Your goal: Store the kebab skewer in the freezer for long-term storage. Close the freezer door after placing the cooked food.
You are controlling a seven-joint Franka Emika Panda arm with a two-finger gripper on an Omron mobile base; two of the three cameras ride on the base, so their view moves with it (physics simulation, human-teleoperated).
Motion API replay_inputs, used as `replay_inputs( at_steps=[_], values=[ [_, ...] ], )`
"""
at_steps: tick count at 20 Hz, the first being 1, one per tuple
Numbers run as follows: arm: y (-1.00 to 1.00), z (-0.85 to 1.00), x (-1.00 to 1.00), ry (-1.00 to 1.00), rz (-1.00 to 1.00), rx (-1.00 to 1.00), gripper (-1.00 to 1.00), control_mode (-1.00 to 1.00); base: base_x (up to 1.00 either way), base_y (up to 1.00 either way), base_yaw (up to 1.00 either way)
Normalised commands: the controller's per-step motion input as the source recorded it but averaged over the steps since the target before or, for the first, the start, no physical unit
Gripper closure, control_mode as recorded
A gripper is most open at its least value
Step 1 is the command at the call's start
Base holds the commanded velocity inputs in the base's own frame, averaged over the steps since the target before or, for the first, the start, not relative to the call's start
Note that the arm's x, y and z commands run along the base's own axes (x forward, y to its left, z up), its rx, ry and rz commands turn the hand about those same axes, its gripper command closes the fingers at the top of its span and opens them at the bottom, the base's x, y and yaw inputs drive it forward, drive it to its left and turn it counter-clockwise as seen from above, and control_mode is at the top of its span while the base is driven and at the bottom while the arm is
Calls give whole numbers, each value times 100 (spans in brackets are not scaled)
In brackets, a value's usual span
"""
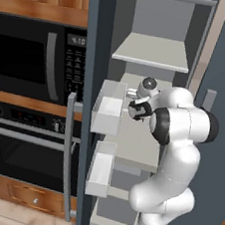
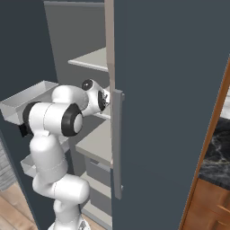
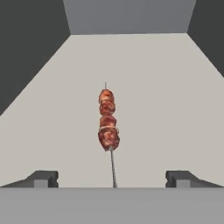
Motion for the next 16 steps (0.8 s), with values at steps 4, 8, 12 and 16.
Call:
replay_inputs(
  at_steps=[4, 8, 12, 16],
  values=[
    [0, 32, -70, -8, 0, 0, -100, -100, 0, 0, 0],
    [3, 38, -71, -4, 0, 1, -100, -100, 0, 0, 0],
    [0, 31, -74, -2, 0, 0, -100, -100, 0, 0, 0],
    [10, 40, -71, 0, 0, 0, -100, -100, 0, 0, 0]
  ],
)
